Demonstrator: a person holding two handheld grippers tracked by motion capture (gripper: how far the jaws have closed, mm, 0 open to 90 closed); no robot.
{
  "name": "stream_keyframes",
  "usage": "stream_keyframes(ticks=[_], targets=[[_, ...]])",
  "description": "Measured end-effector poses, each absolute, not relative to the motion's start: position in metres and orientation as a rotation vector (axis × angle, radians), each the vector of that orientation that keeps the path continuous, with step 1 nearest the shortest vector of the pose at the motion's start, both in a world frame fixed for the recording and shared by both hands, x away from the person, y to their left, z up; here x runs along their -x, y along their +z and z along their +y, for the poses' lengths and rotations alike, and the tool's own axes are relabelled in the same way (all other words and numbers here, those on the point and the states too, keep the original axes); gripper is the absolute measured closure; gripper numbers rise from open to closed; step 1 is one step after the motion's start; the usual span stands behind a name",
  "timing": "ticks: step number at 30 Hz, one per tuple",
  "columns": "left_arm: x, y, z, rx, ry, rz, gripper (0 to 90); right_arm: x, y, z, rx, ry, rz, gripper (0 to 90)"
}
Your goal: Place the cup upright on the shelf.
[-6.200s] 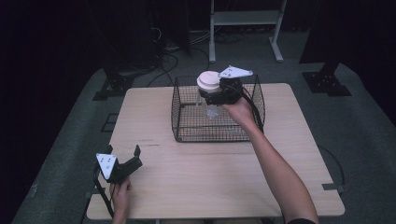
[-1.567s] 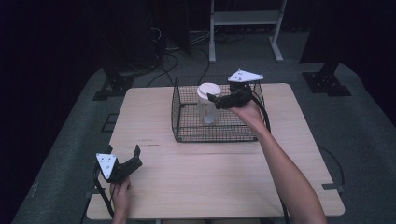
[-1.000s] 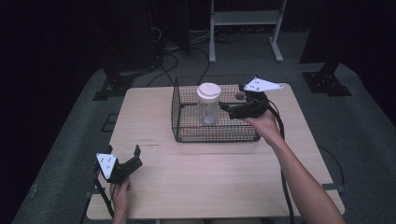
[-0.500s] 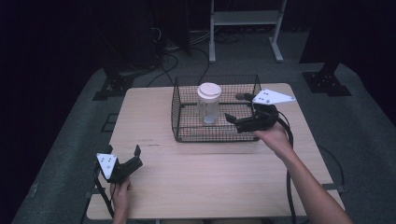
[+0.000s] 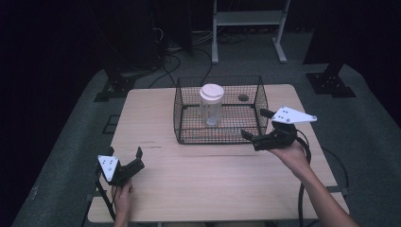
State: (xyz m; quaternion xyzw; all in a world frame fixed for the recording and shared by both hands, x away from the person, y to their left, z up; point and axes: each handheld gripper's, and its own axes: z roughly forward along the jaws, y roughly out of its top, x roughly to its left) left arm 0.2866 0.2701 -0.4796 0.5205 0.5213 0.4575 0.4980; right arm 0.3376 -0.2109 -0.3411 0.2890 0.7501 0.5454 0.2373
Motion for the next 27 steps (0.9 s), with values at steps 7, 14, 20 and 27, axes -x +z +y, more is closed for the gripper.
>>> stream_keyframes(ticks=[7,14,20,27], targets=[[-0.286,-0.48,0.27,-1.263,1.108,1.263,0.0,-0.324,-0.354,-0.223,-0.814,1.495,2.048,0.0],[-0.286,-0.48,0.27,-1.262,1.108,1.263,0.0,-0.306,-0.372,-0.24,-0.847,1.497,2.029,0.0],[-0.286,-0.48,0.27,-1.262,1.105,1.263,0.0,-0.29,-0.389,-0.251,-0.891,1.514,2.002,0.0],[-0.287,-0.48,0.27,-1.26,1.102,1.266,0.0,-0.261,-0.42,-0.259,-0.935,1.585,1.87,0.0]])
